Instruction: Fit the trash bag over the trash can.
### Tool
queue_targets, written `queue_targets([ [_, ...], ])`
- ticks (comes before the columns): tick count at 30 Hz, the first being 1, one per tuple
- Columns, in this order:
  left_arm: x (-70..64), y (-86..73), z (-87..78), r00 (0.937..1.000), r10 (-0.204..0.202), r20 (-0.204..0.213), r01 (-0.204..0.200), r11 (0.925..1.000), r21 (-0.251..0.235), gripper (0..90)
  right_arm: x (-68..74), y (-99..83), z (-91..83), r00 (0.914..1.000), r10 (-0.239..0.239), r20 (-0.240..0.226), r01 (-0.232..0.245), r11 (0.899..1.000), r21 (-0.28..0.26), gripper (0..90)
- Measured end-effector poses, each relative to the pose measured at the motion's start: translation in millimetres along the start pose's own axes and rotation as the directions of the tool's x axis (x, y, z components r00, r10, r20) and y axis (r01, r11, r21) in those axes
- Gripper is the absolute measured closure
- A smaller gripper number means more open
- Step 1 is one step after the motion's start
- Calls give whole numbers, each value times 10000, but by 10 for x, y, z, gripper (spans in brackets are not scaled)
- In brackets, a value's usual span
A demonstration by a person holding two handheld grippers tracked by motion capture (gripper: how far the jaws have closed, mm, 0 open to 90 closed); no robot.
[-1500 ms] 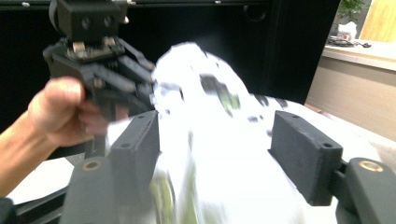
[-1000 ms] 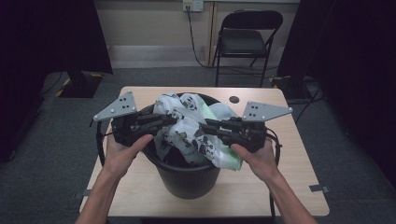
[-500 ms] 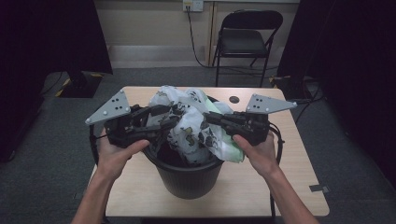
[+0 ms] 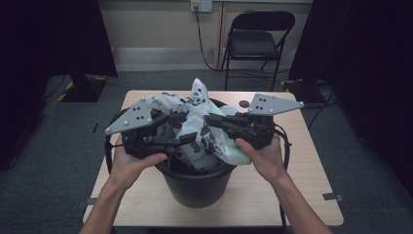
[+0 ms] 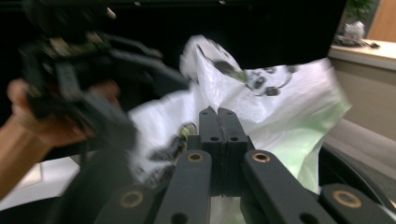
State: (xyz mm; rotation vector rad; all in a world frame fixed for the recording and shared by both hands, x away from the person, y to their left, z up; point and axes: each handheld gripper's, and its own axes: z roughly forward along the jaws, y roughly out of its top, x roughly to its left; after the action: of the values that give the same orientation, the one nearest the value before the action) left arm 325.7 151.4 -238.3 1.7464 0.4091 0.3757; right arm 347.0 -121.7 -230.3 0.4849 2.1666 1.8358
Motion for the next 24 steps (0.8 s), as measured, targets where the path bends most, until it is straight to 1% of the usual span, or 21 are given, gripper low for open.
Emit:
queue_targets([
  [3,18,-27,26,10000,-33,24,32,9998,185,373,67,78,39,9995,-20,-328,13,9998,-209,900],
  [4,15,-36,36,10000,23,47,-24,9996,275,365,95,98,62,9991,-54,-427,44,9997,-250,900],
  [5,8,-44,51,10000,68,9,-68,9994,332,360,124,115,89,9984,-139,-555,128,9997,-212,900],
  [7,-1,-45,85,9998,116,145,-123,9989,450,344,191,149,161,9967,-340,-731,336,9994,-62,900],
  [9,-9,-36,101,9998,132,163,-141,9984,555,331,254,179,228,9952,-440,-873,443,9990,20,900],
  [11,-15,-34,103,9994,236,264,-251,9981,571,334,294,203,277,9942,-495,-954,501,9987,34,900],
  [12,-18,-36,105,9994,210,265,-226,9979,607,339,307,214,296,9936,-507,-1006,513,9987,35,900],
  [13,-19,-37,103,9990,213,383,-238,9977,638,371,315,225,311,9929,-529,-1061,534,9986,18,900],
  [14,-22,-40,99,9978,286,592,-322,9976,619,496,321,233,324,9925,-525,-1101,530,9986,18,900],
  [15,-25,-40,95,9978,225,630,-262,9980,578,582,324,238,338,9919,-516,-1165,524,9986,40,900],
  [16,-28,-42,92,9973,217,700,-254,9983,524,646,331,238,350,9920,-534,-1144,545,9985,69,900],
  [17,-33,-43,93,9970,291,723,-331,9979,556,764,340,234,358,9918,-574,-1144,590,9982,102,900],
  [18,-42,-44,92,9968,353,722,-398,9973,619,819,347,229,361,9913,-620,-1158,639,9979,124,900],
  [19,-47,-45,88,9967,379,721,-424,9972,621,853,349,222,358,9910,-652,-1172,672,9977,130,892],
  [20,-47,-47,82,9971,335,679,-375,9976,582,874,347,214,352,9906,-644,-1206,664,9977,124,839],
  [22,-37,-54,76,9971,295,697,-339,9975,618,883,343,200,328,9928,-695,-976,706,9975,84,692],
  [23,-33,-55,69,9977,260,630,-300,9975,637,885,340,195,312,9935,-745,-865,760,9970,136,663],
  [24,-28,-56,67,9977,218,639,-261,9974,676,885,333,187,291,9944,-731,-759,743,9972,131,613],
])
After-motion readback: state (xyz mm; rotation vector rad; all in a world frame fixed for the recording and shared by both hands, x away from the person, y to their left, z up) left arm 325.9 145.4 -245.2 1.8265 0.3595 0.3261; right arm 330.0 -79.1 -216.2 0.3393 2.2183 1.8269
